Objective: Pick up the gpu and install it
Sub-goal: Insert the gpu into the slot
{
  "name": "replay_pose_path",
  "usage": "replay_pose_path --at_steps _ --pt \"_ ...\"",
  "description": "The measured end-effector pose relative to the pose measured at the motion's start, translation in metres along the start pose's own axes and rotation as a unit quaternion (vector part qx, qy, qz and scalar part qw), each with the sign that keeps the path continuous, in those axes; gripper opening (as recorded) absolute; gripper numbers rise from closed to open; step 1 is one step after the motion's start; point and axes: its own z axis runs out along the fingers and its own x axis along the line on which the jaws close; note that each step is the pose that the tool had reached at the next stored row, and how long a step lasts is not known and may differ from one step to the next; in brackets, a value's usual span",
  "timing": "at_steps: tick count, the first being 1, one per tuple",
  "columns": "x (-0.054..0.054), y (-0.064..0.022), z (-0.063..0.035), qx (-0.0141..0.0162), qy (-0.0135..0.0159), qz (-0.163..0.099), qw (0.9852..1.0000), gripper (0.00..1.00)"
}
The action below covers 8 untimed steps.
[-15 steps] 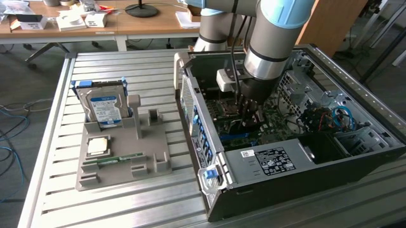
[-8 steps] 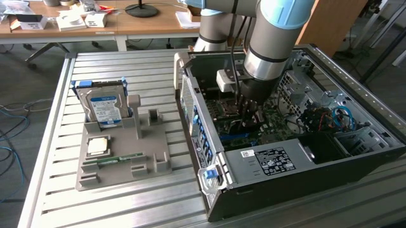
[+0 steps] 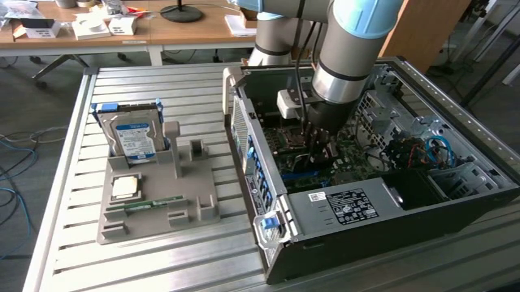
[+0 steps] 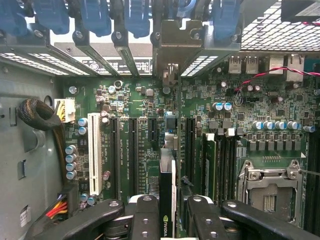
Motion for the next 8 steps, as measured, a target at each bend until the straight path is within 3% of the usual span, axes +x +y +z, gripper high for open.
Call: replay_pose_path --at_steps 8 --pt "0.0 0.0 0.0006 0.0 0.0 0.0 1.0 0.26"
